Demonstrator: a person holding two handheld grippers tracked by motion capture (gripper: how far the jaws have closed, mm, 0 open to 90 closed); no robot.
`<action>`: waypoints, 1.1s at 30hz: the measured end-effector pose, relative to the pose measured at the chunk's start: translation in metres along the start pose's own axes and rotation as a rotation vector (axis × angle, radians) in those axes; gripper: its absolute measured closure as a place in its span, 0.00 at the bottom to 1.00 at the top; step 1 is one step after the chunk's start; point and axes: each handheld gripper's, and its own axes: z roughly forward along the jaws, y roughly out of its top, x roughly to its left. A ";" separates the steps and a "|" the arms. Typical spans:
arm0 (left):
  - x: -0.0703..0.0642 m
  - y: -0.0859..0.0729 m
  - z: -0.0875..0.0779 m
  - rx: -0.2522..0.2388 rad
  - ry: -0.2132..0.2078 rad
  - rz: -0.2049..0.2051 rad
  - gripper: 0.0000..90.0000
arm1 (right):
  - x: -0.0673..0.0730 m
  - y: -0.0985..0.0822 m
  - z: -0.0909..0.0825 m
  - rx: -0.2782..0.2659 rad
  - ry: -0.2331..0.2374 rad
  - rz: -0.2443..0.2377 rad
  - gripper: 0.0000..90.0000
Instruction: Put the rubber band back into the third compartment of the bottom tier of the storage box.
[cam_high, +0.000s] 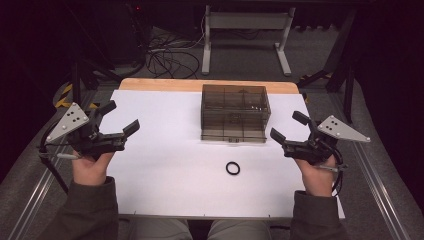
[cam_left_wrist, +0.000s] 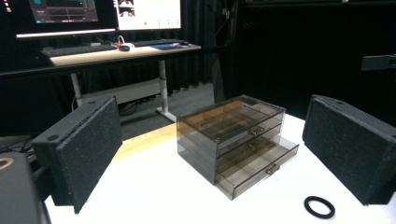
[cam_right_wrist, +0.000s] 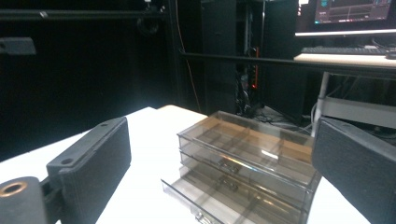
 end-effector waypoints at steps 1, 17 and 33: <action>0.000 0.000 0.000 0.000 0.000 0.000 0.07 | 0.000 -0.001 0.001 0.005 0.000 -0.004 0.10; -0.001 -0.001 0.002 0.015 -0.011 0.014 0.08 | 0.009 -0.023 0.031 0.271 0.013 -0.054 0.47; -0.001 -0.001 0.001 0.009 -0.001 0.013 0.08 | 0.010 -0.045 0.054 0.399 0.058 -0.015 0.57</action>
